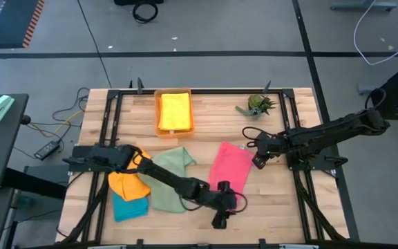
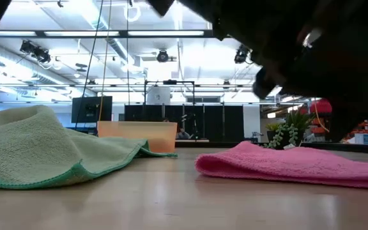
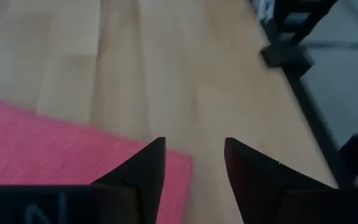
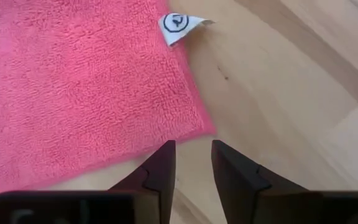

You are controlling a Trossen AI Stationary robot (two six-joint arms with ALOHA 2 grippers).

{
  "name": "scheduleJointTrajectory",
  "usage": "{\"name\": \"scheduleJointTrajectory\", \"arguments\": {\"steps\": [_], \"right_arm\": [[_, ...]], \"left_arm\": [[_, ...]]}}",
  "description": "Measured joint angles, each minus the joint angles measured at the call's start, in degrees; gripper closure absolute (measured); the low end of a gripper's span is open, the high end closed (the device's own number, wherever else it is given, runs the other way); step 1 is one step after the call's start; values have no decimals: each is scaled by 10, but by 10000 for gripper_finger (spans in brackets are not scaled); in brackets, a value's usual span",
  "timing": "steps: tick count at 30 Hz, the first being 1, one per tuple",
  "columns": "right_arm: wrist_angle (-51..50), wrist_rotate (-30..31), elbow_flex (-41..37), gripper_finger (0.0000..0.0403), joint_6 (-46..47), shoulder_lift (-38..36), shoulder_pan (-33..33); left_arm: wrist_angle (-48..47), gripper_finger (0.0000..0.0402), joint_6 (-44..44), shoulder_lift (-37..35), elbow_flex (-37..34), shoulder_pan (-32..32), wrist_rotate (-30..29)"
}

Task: Fold microfiber towels
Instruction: Fold the pink microfiber cloth

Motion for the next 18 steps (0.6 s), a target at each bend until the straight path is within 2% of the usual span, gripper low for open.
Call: {"name": "scheduleJointTrajectory", "arguments": {"steps": [2,4,6,12,18], "right_arm": [[-10,0,0,290,1,-6,4],[-8,4,0,291,1,-4,4],[-19,8,0,292,8,-5,4],[6,31,0,292,78,-2,4],[29,52,0,292,104,27,4]], "left_arm": [[-17,228,0,30,53,4,6],[-59,228,7,50,86,4,8],[-62,229,24,72,110,4,21],[-115,228,27,90,118,-1,41],[-110,229,27,94,119,-8,40]]}}
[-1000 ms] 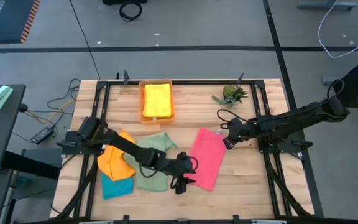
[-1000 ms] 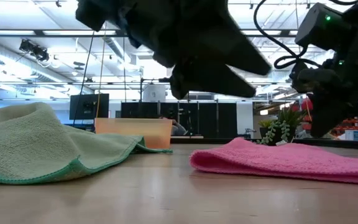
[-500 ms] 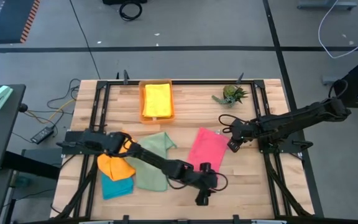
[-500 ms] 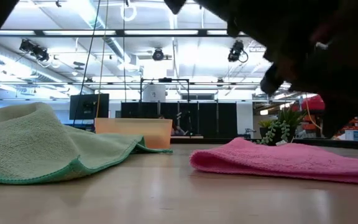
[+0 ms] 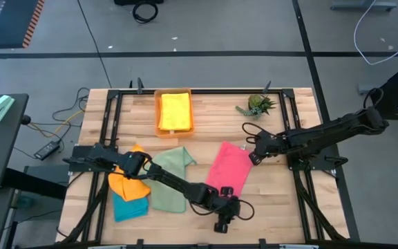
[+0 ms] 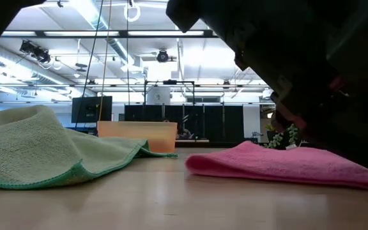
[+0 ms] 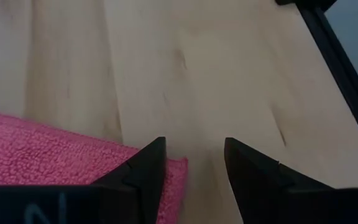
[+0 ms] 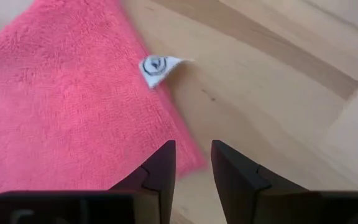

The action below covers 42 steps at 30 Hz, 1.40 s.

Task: Fold microfiber towels
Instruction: Fold the pink microfiber cloth

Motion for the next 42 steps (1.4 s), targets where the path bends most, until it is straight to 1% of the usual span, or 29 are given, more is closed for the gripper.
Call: {"name": "scheduleJointTrajectory", "arguments": {"steps": [5,8,11,15,18,20,24,26,34,42], "right_arm": [[23,4,0,292,-1,65,0],[34,-4,2,292,-1,101,4],[36,0,3,292,0,118,16],[37,10,2,293,15,118,36],[44,6,0,303,34,113,51],[48,2,0,315,43,110,58],[50,-2,0,353,52,110,59],[50,-2,0,362,53,110,59],[51,2,0,365,52,110,59],[51,9,0,365,52,110,59]], "left_arm": [[2,231,1,0,0,0,0],[1,236,7,-1,4,0,0],[0,241,10,-3,5,0,-1],[-17,248,33,-16,5,0,-6],[-38,254,44,-27,6,0,-15],[-57,257,44,-32,5,0,-19],[-63,263,33,-32,5,-3,-20],[-63,264,33,-30,5,-3,-20],[-60,262,53,-28,3,-4,-19],[-49,286,45,-7,3,-4,-16]]}}
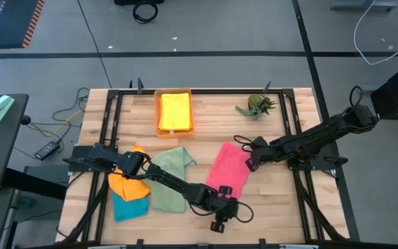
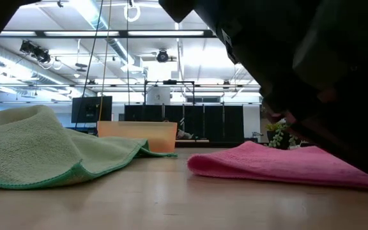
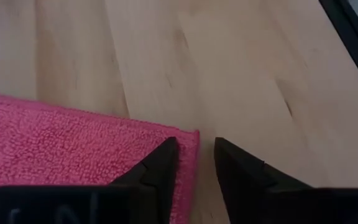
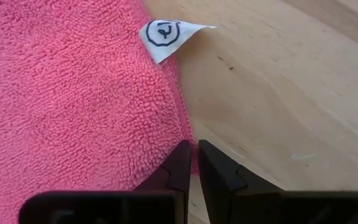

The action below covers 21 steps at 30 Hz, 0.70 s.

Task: Fold microfiber towels
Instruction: Fold the pink microfiber cloth

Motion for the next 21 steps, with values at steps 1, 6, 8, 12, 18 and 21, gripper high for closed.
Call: {"name": "scheduleJointTrajectory", "arguments": {"steps": [1,6,8,12,18,21], "right_arm": [[0,1,0,365,0,0,0],[-1,9,0,365,-1,0,0],[-1,10,0,365,-1,0,0],[-2,11,0,365,-4,0,0],[-4,-1,-1,386,-34,-19,-1],[-11,-7,-1,396,-35,-61,0]], "left_arm": [[2,289,0,0,0,0,5],[3,315,-1,0,0,0,9],[3,340,-2,0,0,0,10],[2,390,-2,0,0,0,10],[-11,394,-2,-8,0,0,0],[-34,395,1,-25,-1,-1,-32]]}}
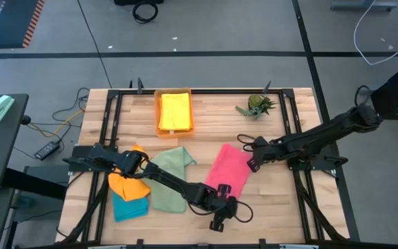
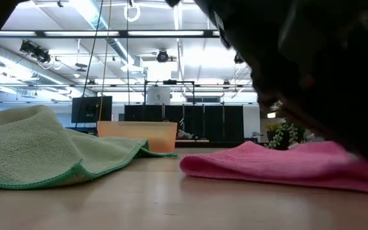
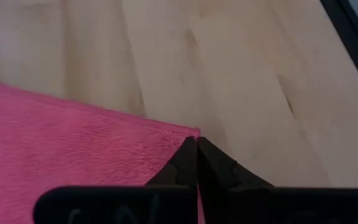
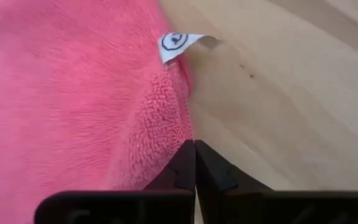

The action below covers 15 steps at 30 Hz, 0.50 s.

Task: Fold microfiber towels
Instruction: Fold the pink microfiber cloth

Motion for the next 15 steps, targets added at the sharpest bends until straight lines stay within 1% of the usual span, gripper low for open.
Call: {"name": "scheduleJointTrajectory", "arguments": {"steps": [2,7,11,15], "right_arm": [[-16,1,0,396,9,-33,0],[-56,7,0,400,21,-100,0],[-53,7,0,400,25,-129,0],[-34,7,1,401,33,-143,0]], "left_arm": [[-22,396,0,-8,0,0,-12],[-46,397,-3,-12,0,0,-14],[-59,398,-18,-19,0,1,-22],[-83,399,-17,-44,1,1,-55]]}}
